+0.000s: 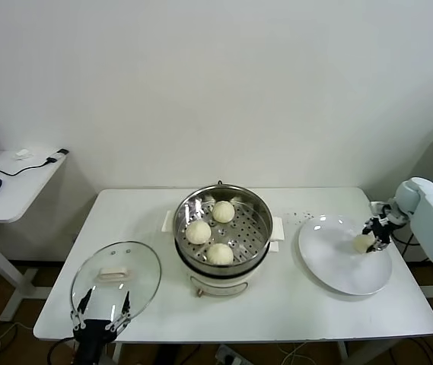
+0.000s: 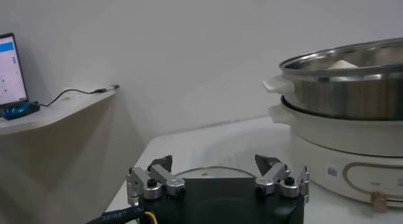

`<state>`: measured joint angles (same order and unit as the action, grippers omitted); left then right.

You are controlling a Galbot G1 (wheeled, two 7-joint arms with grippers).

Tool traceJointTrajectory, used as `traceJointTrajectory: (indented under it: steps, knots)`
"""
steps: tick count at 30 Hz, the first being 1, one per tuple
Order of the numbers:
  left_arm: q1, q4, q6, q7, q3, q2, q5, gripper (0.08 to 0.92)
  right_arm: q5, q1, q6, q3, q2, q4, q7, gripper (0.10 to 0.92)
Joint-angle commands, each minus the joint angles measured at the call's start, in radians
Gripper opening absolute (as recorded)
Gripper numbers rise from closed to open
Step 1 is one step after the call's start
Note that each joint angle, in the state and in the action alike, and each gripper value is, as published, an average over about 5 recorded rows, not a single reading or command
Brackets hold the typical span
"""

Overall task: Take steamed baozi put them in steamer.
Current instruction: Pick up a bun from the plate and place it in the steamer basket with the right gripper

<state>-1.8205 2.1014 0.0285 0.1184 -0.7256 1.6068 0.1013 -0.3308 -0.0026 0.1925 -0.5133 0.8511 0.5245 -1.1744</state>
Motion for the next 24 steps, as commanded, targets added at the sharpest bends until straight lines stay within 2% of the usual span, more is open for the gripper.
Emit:
traceJointTrajectory:
  steps: [1, 8, 17, 24]
  knots:
    - [-0.002, 0.002, 0.003, 0.001, 0.007, 0.0, 0.001, 0.823, 0.439, 0.184, -0.139, -0.339, -0.09, 0.198, -0.011, 0.569]
    - [-0.015, 0.009, 0.015, 0.006, 0.028, -0.003, 0.0, 0.823, 0.829, 0.506, -0.318, -0.721, -0.073, 0.42, 0.026, 0.56]
    - [-0.017, 0.012, 0.022, 0.008, 0.047, -0.015, -0.005, 0.823, 1.182, 0.801, -0.456, -0.998, 0.076, 0.642, 0.134, 0.562]
    - [-0.022, 0.01, 0.03, 0.008, 0.051, -0.024, -0.012, 0.823, 1.317, 0.872, -0.5, -1.147, 0.18, 0.745, 0.231, 0.56]
